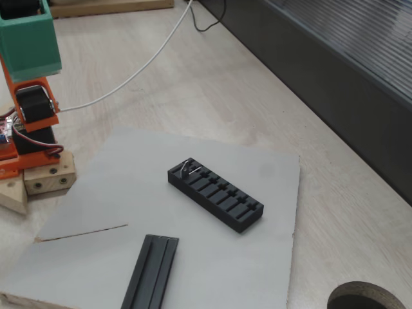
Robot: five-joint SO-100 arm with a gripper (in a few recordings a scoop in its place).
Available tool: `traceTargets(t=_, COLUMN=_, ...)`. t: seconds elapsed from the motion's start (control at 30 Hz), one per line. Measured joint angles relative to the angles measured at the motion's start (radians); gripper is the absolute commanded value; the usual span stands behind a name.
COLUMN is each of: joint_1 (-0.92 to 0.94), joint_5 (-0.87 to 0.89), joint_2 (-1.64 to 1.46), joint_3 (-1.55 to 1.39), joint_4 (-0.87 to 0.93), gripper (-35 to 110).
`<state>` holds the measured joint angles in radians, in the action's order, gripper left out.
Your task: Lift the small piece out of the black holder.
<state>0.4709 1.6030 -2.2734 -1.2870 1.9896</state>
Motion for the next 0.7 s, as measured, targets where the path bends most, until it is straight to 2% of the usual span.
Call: traceTargets(t=0.7, joint_1=-0.006, joint_5=0.0, joint_2=0.009, joint_3=0.0, joint_4=0.0, gripper=5)
